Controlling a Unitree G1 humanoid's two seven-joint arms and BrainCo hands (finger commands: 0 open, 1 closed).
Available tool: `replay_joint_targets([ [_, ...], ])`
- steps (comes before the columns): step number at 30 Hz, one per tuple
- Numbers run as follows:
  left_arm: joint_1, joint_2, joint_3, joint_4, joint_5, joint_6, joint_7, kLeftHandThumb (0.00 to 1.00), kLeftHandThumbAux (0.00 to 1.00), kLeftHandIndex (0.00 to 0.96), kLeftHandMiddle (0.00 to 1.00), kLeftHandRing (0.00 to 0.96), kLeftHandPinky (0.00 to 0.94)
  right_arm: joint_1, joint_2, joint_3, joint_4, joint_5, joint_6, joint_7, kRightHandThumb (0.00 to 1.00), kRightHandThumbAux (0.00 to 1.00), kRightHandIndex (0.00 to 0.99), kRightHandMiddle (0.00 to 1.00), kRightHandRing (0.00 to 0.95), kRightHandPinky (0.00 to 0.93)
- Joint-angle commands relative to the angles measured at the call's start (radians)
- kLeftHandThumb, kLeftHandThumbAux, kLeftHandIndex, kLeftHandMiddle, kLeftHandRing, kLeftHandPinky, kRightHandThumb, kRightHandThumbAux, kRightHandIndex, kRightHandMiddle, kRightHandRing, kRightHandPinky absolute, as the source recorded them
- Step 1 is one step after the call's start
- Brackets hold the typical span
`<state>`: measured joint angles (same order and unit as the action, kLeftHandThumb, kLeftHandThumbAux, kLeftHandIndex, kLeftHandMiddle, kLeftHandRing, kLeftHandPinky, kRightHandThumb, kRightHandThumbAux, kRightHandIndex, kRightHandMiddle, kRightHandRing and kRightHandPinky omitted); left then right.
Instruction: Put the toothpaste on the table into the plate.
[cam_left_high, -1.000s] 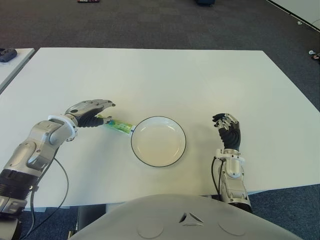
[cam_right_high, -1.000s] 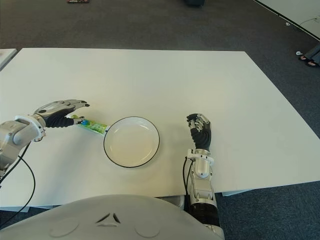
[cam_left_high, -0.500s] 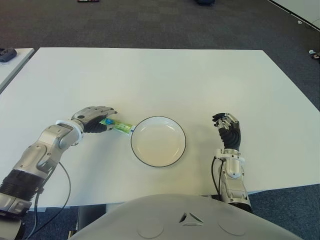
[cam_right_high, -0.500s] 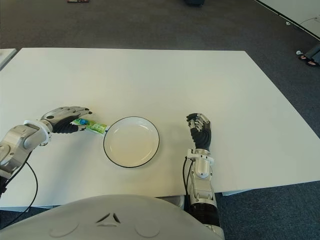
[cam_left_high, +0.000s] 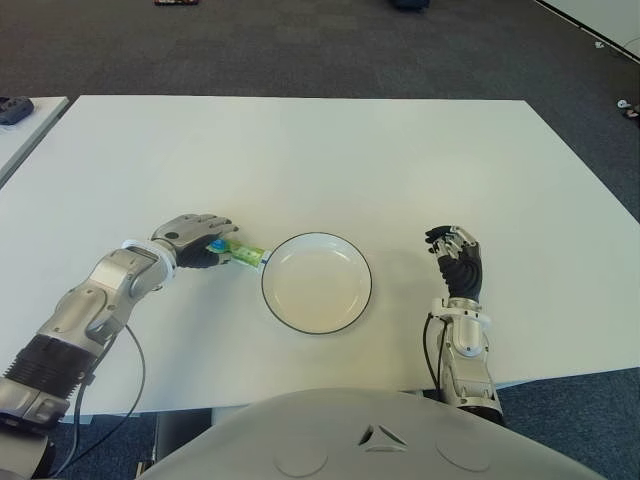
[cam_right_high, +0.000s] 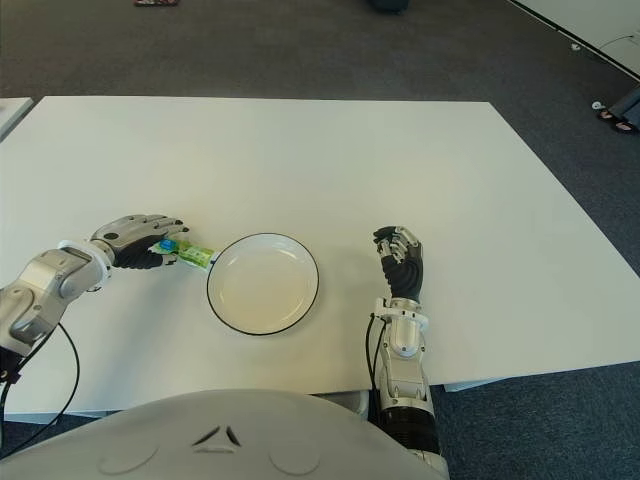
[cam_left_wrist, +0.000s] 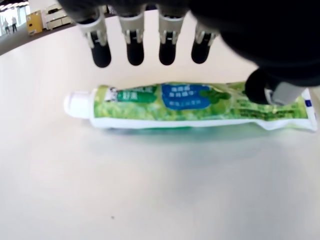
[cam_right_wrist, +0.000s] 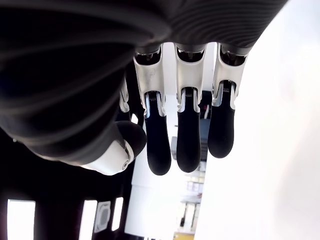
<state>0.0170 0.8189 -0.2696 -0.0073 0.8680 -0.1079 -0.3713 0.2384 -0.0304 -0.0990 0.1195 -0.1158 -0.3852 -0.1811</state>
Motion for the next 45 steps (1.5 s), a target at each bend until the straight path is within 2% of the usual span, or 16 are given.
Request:
replay_joint_targets([
  [1, -0.014, 0.014, -0.022, 0.009, 0.025, -0.011, -0.015, 0.552, 0.219, 0.0, 0.0, 0.0, 0.036, 0.004, 0.006, 0.0, 0.005, 0.003, -0.001, 0.0, 0.706, 0.734, 0.429, 0.48, 0.464, 0.486],
  [10, -0.028, -0.001, -0.064, 0.11, 0.066, -0.052, 0.081, 0.536, 0.202, 0.0, 0.0, 0.0, 0.017, 0.005, 0.007, -0.004, 0.007, 0.005, 0.008, -0.002, 0.705, 0.734, 0.429, 0.471, 0.452, 0.467],
  [24, -0.076, 0.009, -0.132, 0.159, 0.105, -0.102, 0.069, 0.477, 0.196, 0.0, 0.0, 0.0, 0.001, 0.02, 0.007, -0.01, -0.01, -0.001, 0.014, -0.009, 0.704, 0.734, 0.429, 0.471, 0.454, 0.482],
  [32, -0.101, 0.016, -0.161, 0.202, 0.116, -0.137, 0.069, 0.478, 0.209, 0.0, 0.0, 0.0, 0.009, 0.026, 0.006, -0.009, -0.016, -0.001, 0.005, -0.009, 0.704, 0.734, 0.429, 0.474, 0.46, 0.5],
  [45, -0.174, 0.008, -0.252, 0.331, 0.174, -0.192, 0.103, 0.453, 0.214, 0.0, 0.0, 0.0, 0.011, 0.033, 0.008, -0.008, -0.018, 0.004, -0.014, -0.005, 0.705, 0.734, 0.429, 0.476, 0.467, 0.511],
])
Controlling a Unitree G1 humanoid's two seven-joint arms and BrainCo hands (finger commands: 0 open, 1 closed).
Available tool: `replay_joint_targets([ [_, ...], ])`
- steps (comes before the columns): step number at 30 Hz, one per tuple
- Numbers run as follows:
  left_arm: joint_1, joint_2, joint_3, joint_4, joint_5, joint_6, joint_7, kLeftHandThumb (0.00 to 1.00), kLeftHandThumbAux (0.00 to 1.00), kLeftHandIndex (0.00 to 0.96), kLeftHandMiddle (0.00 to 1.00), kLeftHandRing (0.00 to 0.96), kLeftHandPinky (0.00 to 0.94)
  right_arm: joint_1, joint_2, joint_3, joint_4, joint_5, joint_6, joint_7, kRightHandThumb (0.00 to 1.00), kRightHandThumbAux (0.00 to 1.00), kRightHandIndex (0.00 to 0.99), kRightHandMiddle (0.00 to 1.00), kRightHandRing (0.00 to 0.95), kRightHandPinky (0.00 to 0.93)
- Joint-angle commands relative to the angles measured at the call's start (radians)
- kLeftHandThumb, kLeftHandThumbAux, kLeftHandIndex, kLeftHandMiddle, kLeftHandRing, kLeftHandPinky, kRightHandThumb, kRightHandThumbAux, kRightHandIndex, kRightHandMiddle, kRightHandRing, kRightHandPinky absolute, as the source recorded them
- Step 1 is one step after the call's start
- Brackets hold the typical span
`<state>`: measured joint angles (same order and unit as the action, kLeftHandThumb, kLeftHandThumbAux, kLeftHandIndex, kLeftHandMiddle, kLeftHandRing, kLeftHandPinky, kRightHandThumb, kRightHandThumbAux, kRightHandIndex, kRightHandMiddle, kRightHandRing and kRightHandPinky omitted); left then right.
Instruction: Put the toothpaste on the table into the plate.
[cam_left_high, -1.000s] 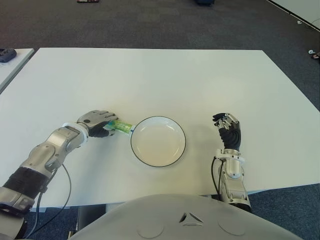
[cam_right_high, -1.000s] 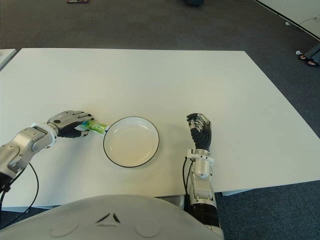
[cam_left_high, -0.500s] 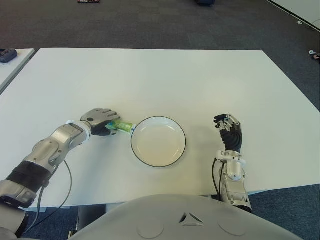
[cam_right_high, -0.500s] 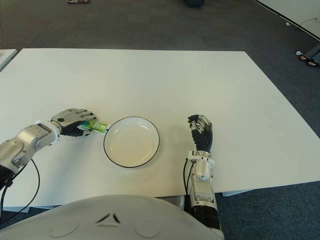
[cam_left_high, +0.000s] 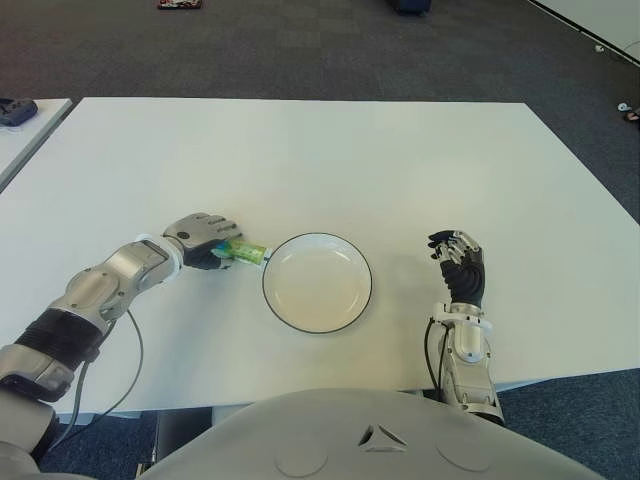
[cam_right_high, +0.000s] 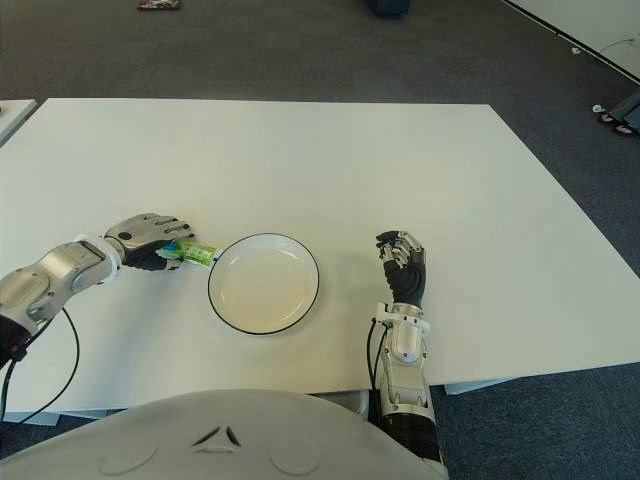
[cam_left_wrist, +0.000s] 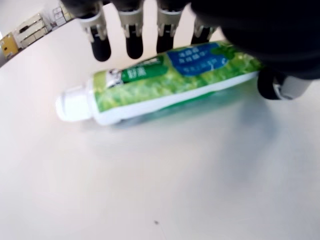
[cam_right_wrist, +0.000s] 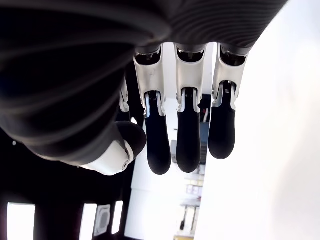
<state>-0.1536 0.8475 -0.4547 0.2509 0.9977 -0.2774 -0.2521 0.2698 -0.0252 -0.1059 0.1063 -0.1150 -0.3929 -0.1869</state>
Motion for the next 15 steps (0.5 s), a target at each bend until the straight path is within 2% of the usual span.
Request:
replay_joint_targets([
  [1, -0.01, -0.023, -0.075, 0.082, 0.051, -0.025, -0.012, 0.452, 0.214, 0.0, 0.0, 0.0, 0.011, 0.002, 0.003, -0.002, -0.005, 0.002, -0.006, -0.001, 0.705, 0.734, 0.429, 0.476, 0.467, 0.511],
  [15, -0.071, -0.036, -0.148, 0.146, 0.08, -0.03, -0.005, 0.427, 0.226, 0.0, 0.0, 0.0, 0.0, 0.017, 0.003, -0.004, -0.035, -0.016, 0.031, -0.013, 0.704, 0.734, 0.429, 0.48, 0.466, 0.489],
])
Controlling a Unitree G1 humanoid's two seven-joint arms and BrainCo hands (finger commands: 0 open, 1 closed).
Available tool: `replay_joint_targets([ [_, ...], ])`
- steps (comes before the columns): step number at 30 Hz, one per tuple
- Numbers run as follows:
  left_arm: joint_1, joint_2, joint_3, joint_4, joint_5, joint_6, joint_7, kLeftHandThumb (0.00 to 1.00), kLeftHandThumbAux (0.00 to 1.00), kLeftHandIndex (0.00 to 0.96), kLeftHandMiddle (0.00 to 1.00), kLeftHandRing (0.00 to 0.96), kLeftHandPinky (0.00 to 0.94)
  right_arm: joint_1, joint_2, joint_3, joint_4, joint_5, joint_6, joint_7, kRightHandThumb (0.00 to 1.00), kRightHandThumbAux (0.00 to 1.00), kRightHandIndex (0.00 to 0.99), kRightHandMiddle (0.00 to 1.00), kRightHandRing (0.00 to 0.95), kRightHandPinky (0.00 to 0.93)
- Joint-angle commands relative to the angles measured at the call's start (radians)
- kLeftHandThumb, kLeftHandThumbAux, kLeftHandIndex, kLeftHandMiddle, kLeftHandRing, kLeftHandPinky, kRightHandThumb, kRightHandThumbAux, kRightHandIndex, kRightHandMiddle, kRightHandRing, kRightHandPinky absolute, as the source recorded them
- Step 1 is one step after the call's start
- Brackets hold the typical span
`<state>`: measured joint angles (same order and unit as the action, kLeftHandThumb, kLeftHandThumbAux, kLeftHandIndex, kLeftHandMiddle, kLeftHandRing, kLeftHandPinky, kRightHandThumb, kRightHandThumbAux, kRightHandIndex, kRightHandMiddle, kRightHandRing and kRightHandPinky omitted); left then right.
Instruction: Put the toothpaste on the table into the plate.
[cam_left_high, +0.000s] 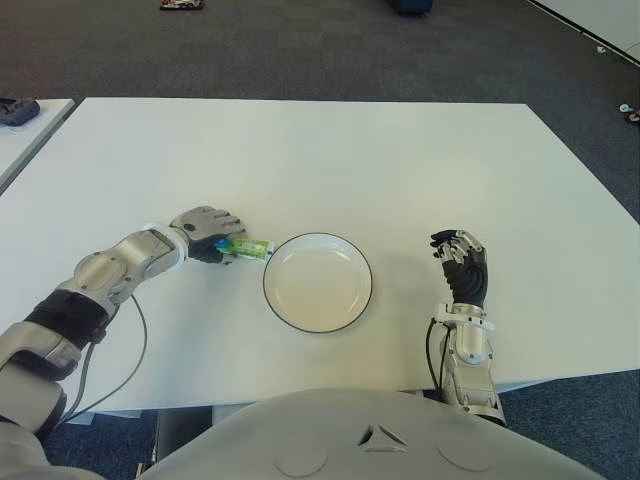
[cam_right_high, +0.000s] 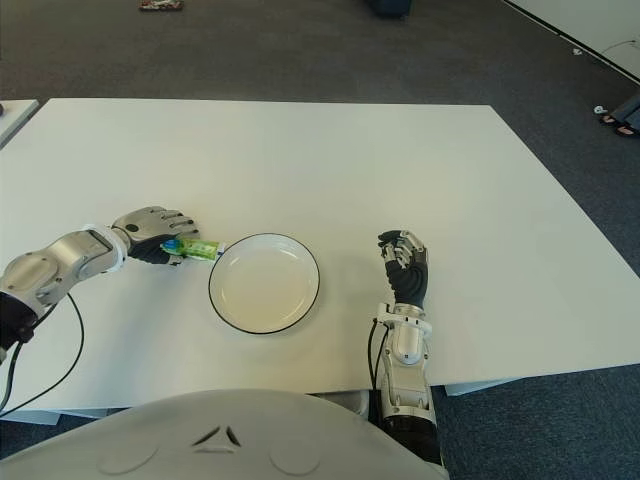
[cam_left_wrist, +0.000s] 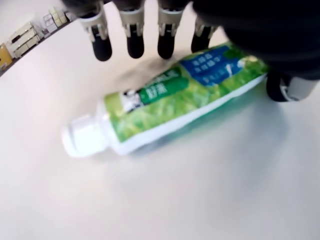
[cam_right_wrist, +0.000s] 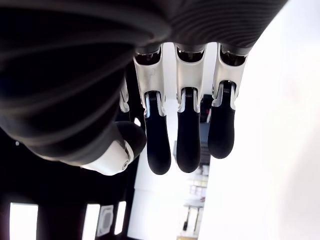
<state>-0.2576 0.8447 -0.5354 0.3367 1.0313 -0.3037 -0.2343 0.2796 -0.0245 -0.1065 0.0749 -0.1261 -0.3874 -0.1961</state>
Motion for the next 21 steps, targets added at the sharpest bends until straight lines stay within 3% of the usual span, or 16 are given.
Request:
replay_joint_targets([
  [1, 0.031, -0.035, -0.071, 0.062, 0.049, -0.001, -0.021, 0.427, 0.227, 0.0, 0.0, 0.0, 0.0, 0.008, 0.002, -0.003, -0.005, -0.005, 0.027, -0.004, 0.704, 0.734, 0.429, 0.48, 0.466, 0.489],
  [21, -0.007, -0.085, -0.174, 0.192, 0.093, 0.015, 0.039, 0.367, 0.239, 0.0, 0.0, 0.0, 0.017, 0.017, 0.006, -0.005, -0.015, 0.005, 0.026, 0.0, 0.705, 0.734, 0.429, 0.482, 0.465, 0.488],
])
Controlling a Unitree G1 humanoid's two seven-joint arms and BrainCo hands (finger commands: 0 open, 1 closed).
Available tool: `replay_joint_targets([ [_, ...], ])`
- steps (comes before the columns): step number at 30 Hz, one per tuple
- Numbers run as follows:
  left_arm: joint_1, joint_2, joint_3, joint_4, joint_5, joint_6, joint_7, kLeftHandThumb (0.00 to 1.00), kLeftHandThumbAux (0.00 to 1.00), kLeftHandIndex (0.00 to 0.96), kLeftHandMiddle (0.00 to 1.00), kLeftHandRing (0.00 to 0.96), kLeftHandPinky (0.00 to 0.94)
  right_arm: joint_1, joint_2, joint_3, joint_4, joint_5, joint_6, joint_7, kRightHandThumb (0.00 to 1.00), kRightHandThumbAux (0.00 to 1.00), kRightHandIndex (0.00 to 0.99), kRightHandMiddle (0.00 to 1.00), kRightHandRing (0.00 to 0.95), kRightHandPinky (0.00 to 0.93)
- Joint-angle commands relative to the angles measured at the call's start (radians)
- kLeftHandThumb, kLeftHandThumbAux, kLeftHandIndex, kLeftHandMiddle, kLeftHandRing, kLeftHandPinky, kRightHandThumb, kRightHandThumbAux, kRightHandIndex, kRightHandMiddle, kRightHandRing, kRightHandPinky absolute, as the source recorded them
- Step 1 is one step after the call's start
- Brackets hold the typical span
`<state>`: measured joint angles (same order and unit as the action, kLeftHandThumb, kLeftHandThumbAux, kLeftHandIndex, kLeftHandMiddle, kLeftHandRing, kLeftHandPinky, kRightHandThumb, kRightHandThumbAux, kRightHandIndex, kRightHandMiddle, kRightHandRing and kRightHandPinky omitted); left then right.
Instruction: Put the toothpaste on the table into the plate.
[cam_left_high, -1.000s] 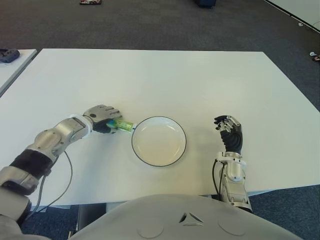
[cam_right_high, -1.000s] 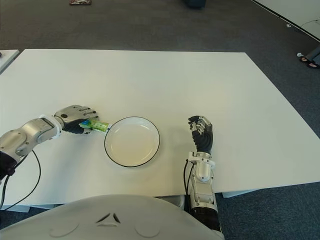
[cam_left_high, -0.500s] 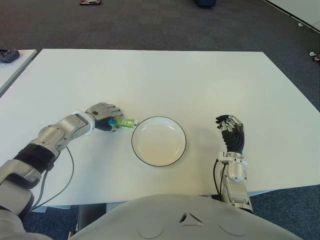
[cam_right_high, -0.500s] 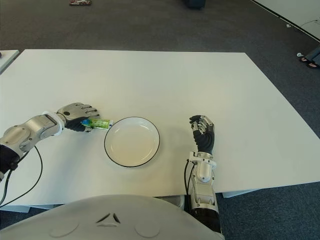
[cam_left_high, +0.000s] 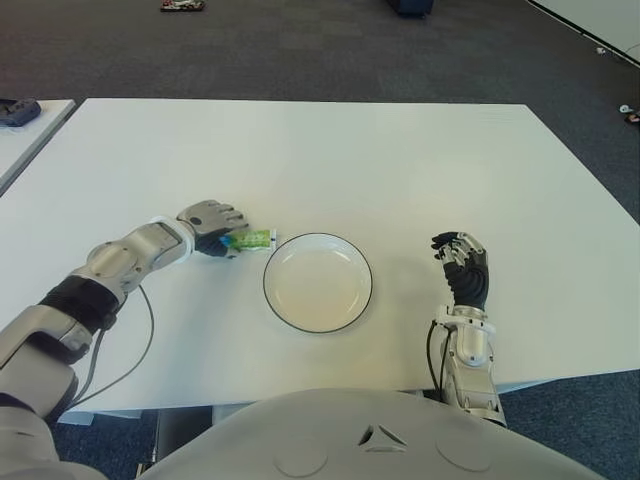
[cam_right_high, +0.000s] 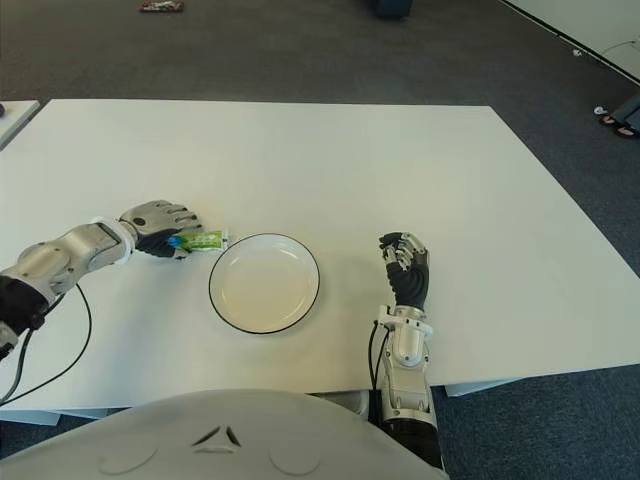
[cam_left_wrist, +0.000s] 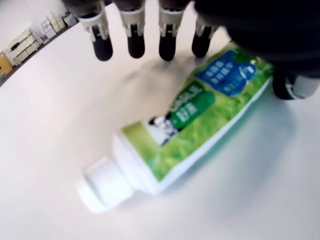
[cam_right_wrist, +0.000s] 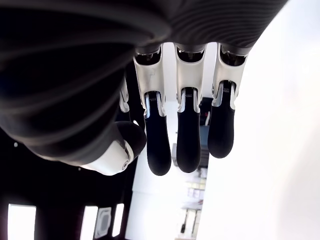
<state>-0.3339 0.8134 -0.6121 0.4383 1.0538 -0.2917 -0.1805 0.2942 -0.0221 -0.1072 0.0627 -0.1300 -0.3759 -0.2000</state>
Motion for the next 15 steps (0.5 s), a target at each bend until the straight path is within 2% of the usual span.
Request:
replay_joint_targets([
  [1, 0.072, -0.062, -0.103, 0.106, 0.075, 0.009, 0.0, 0.368, 0.241, 0.0, 0.0, 0.0, 0.019, 0.002, 0.003, -0.004, -0.002, 0.01, 0.014, 0.004, 0.705, 0.734, 0.429, 0.481, 0.465, 0.488],
  [11, 0.071, -0.058, -0.112, 0.089, 0.039, 0.011, -0.042, 0.419, 0.289, 0.0, 0.027, 0.014, 0.076, 0.003, 0.0, -0.005, -0.001, 0.015, 0.007, 0.007, 0.704, 0.734, 0.429, 0.479, 0.468, 0.502],
  [15, 0.086, -0.067, -0.099, 0.092, 0.004, 0.025, -0.054, 0.459, 0.321, 0.025, 0.07, 0.061, 0.17, 0.002, -0.002, -0.006, 0.001, 0.015, 0.003, 0.008, 0.704, 0.734, 0.429, 0.481, 0.469, 0.501],
])
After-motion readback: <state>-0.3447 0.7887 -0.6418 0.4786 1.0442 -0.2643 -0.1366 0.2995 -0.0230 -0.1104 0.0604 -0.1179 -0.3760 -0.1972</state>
